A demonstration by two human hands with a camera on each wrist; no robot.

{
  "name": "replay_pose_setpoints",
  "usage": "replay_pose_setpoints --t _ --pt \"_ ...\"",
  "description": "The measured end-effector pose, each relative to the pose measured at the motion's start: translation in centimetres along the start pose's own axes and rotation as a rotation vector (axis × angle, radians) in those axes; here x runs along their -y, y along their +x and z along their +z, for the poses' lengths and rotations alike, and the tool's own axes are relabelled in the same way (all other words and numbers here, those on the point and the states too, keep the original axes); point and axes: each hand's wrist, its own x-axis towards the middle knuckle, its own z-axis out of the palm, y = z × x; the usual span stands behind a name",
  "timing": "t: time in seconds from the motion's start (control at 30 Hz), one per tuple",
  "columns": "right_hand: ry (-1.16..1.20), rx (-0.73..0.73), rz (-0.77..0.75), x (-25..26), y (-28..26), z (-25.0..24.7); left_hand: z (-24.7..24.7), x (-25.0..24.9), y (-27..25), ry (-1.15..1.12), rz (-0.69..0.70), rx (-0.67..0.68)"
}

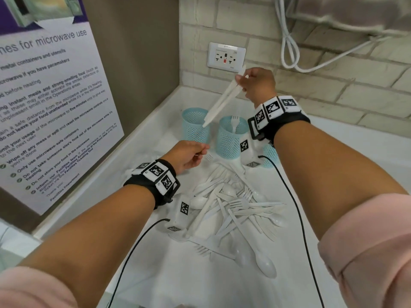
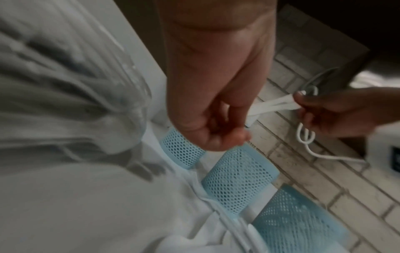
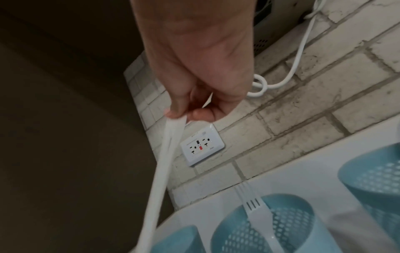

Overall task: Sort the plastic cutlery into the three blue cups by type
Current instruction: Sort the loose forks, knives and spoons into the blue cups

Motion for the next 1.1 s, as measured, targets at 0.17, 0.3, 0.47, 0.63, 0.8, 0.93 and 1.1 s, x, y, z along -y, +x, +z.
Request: replay_pose_setpoints --t 0.17,0.3,0.47,0.63,0.8,0.93,1.1 --pt "0.052 -0.133 -0.115 -0.9 -0.9 2.5 -0.5 1.6 -0.1 0.506 -0.015 -0.085" --pt "-0.091 -0.06 -0.17 -1.8 -2.0 5.0 -0.7 2.9 -0.2 0.821 0.074 -0.057" --pt "-0.261 0.147 -0.193 -3.0 -2.9 7.0 -0.3 3.4 -0.7 1.072 0.083 -0.05" --pt "-0.379 0.311 -0.193 -3.7 -3.3 7.3 0.3 3.8 -0.9 1.171 0.006 0.036" --pt "-0.327 0.239 -0.229 -2.2 -3.6 5.1 0.8 4.0 -1.3 1.237 -0.015 0.087" --pt "-0.264 0.478 -0.044 0.3 -4.4 1.2 1.2 3.9 -1.5 1.276 -0.019 0.093" --pt "-0.736 1.146 0.376 -0.4 -6.7 -2.0 1.7 3.8 -2.2 1.314 0.003 0.086"
